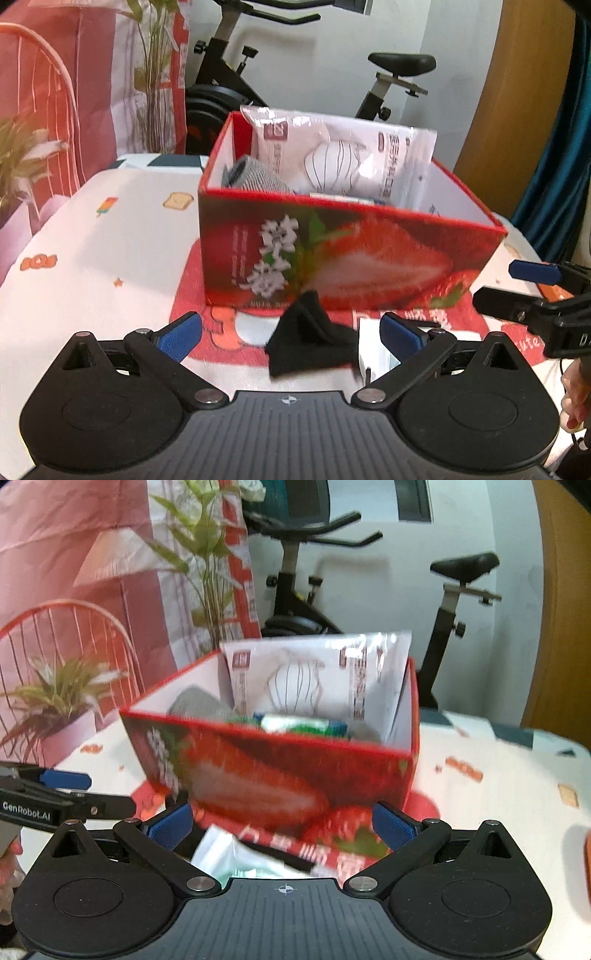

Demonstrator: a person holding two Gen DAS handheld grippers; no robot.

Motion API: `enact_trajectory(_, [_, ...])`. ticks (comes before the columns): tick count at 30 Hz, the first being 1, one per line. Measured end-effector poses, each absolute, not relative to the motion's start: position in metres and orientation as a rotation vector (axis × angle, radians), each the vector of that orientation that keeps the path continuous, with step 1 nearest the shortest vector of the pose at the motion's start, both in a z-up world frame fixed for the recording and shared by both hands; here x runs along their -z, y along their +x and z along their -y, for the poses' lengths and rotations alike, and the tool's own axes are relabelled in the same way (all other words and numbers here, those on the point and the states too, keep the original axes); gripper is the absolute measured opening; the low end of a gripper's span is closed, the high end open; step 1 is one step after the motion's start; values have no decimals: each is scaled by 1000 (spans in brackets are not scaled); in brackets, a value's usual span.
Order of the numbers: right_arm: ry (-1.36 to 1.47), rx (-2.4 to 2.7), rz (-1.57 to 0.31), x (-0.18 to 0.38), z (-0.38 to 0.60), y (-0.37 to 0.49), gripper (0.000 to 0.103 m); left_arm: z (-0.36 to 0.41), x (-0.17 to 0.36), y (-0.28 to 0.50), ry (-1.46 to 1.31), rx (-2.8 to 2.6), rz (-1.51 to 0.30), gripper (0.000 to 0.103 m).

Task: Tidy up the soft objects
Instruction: 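Move both grippers down to the white packet of green cable, then close both grippers on the white cable packet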

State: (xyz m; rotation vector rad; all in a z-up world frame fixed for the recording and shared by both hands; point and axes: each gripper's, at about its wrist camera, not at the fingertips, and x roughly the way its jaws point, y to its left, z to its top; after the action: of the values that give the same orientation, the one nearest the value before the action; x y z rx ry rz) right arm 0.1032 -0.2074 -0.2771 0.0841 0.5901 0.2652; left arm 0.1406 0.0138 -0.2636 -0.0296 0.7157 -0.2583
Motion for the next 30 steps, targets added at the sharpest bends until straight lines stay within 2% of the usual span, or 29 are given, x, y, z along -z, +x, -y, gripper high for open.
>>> enact_trajectory(12, [121, -191, -787, 328, 211, 104, 103, -9, 300, 139, -97, 291, -835, 102])
enact_trajectory(20, [132, -202, -892, 350, 208, 106, 100, -8, 310, 143, -127, 303, -870, 95])
enact_trajectory(26, [138, -243, -891, 350, 204, 107, 92, -6, 314, 145, -142, 347, -887, 76])
enact_trajectory(28, [124, -255, -886, 350, 200, 108, 91, -5, 315, 145, -148, 368, -890, 68])
enact_trajectory(30, [116, -271, -882, 350, 196, 109, 90, -3, 316, 145, -152, 390, -895, 64])
